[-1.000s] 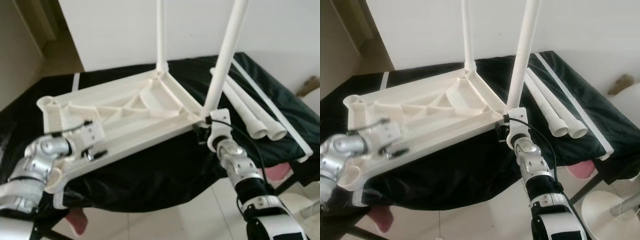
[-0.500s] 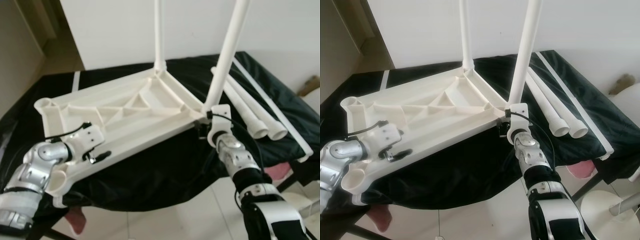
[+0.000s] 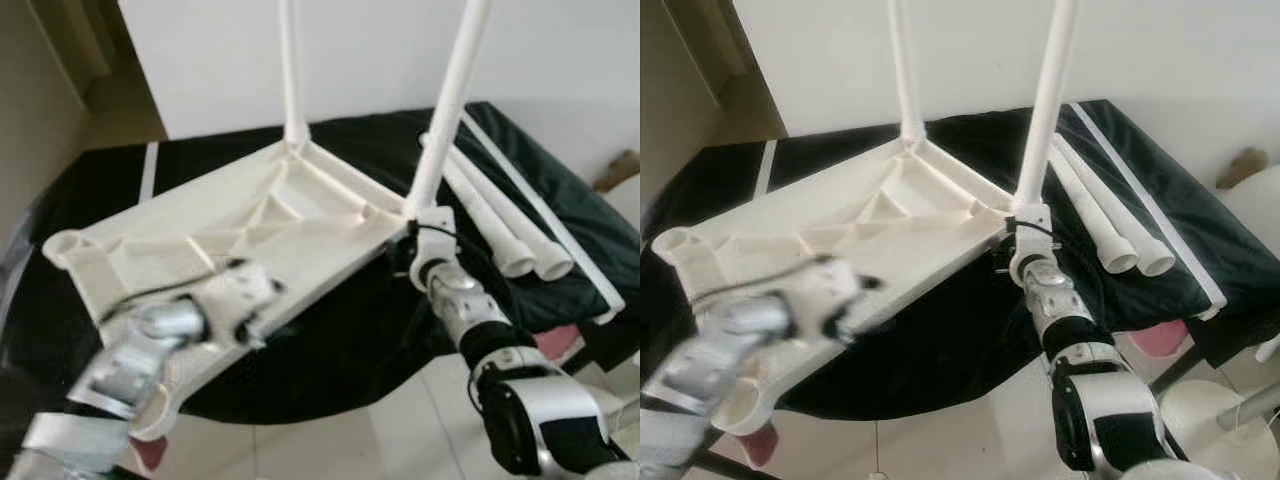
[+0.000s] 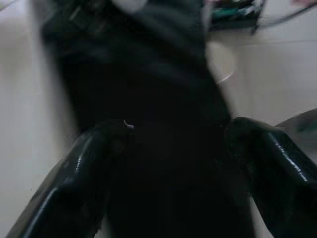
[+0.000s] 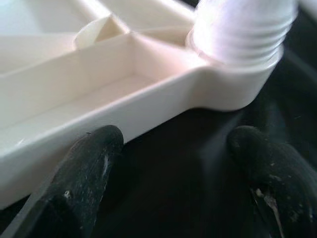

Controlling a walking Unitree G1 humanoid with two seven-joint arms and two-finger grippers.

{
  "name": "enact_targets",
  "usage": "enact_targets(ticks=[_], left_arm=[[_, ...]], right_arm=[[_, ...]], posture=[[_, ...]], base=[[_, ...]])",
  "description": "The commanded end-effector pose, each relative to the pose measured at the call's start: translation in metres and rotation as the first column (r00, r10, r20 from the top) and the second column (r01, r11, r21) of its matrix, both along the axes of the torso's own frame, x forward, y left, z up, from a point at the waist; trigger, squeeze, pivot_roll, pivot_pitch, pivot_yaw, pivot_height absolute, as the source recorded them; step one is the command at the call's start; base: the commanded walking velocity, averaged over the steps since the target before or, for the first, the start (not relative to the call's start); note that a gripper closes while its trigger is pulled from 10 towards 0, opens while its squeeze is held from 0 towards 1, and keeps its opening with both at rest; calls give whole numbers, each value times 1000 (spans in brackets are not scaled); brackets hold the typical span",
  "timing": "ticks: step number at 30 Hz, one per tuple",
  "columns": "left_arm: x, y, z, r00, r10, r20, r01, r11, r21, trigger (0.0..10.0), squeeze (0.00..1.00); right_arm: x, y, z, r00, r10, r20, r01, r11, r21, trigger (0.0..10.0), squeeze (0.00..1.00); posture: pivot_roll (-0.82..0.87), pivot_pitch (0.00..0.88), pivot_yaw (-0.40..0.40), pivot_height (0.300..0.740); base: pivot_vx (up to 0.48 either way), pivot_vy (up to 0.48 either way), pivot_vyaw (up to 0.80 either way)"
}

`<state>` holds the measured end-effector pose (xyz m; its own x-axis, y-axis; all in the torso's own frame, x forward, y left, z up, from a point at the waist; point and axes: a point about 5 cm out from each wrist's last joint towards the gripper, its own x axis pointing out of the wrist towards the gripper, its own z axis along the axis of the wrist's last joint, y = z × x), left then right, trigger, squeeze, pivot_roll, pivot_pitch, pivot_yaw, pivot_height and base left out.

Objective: Building children table

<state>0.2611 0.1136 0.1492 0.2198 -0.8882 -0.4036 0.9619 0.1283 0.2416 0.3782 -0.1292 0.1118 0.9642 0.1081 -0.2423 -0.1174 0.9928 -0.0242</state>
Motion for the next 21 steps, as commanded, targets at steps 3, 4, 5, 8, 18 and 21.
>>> enact_targets(ticks=[3,4,5,8,18,21], left_arm=[[-4,-2,-1,1000,-6,-27,6,1000,-6,10000,0],[-5,-10,0,1000,-8,-30,8,1000,-20,10000,0],[-8,-18,1,999,-18,-37,16,999,-39,10000,0],[-13,-34,2,998,-45,-47,42,996,-74,10000,0],[28,-1,33,974,210,85,-199,972,-127,10000,0],[45,31,41,932,340,126,-326,938,-120,10000,0]], right_arm=[[0,7,-2,1000,29,-11,-29,1000,1,10000,0],[1,8,-1,999,32,-7,-32,999,7,10000,0],[1,10,-1,999,35,-6,-35,999,9,10000,0],[2,11,-1,999,36,0,-36,999,-3,10000,0],[0,5,-2,999,19,36,-18,999,-33,10000,0],[-4,-4,-5,998,-7,64,10,999,-46,10000,0]], posture=[[69,0,35,740],[73,0,33,740],[73,0,35,740],[70,0,36,740],[73,0,30,740],[73,0,27,740]], base=[[0,0,0],[0,0,0],[0,0,0],[0,0,0],[0,0,0],[0,0,0]])
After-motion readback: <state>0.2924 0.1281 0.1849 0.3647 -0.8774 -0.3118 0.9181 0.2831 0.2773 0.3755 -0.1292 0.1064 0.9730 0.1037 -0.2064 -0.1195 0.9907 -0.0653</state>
